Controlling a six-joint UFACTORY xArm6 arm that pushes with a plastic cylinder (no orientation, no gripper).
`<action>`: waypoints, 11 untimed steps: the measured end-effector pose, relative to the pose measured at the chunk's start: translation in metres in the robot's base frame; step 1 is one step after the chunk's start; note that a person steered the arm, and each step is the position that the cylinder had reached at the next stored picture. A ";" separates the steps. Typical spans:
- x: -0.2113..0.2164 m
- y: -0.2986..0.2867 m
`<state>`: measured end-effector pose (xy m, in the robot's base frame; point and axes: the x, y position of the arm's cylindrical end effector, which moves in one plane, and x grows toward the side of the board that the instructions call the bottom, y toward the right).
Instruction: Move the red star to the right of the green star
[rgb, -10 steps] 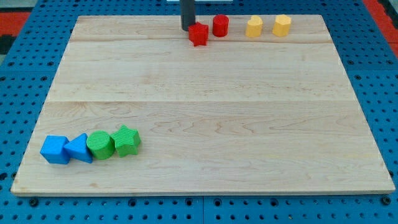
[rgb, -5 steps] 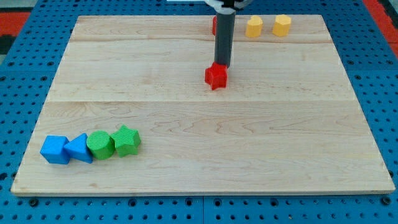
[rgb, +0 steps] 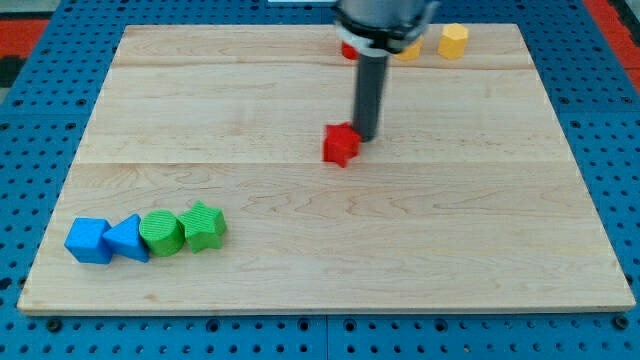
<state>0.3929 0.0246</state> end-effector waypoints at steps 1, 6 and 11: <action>-0.007 -0.057; 0.024 -0.043; 0.083 0.018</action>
<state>0.4758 0.0425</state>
